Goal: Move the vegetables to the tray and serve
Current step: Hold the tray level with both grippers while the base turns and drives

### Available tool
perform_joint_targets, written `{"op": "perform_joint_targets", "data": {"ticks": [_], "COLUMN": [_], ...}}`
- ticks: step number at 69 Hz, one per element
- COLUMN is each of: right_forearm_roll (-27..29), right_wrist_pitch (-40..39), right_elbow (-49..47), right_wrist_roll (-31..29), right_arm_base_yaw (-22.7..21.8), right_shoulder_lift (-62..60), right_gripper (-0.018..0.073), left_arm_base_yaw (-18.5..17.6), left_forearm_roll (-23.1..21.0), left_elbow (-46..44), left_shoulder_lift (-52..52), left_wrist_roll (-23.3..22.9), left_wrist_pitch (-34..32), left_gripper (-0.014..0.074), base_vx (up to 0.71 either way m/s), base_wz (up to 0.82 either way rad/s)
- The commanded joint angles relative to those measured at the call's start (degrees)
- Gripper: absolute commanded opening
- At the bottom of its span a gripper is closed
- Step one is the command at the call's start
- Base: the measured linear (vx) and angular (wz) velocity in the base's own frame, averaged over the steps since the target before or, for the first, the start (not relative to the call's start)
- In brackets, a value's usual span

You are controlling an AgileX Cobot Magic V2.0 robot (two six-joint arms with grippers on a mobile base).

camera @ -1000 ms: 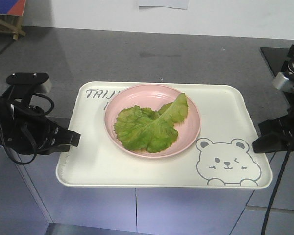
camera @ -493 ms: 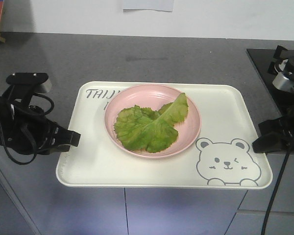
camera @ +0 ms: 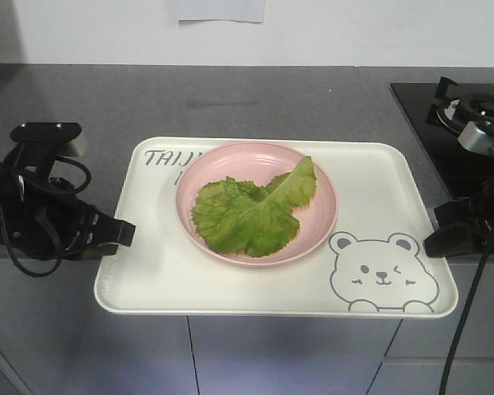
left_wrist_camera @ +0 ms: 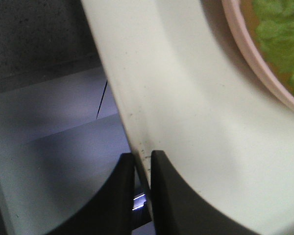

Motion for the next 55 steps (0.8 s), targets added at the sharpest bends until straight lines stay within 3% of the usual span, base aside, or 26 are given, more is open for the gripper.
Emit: {"op": "perform_joint_targets", "data": {"ticks": [1,55], "right_forearm_roll": [6.64,6.64], "right_wrist_pitch": [3.68,3.68], "right_elbow": [-1.49,-1.49], "right_wrist_roll": [-2.66,-2.66], "right_arm_base_yaw": [0.85,0.85], "right_shoulder_lift": [-2.19,-2.19], "right_gripper": [-0.0003,-0.0003], "left_arm_base_yaw": [-1.1,-1.1], "left_forearm_roll": [-3.97,-3.97], "left_elbow": [-1.81,-1.81], "left_shoulder_lift": [-2.03,-2.03], "left_wrist_roll": [1.24,1.24], "left_wrist_pitch": [-4.16,-4.16], "left_gripper": [-0.0006,-0.0006], "base_vx": [0.08,0.11], "base_wz": [-0.11,-0.04]}}
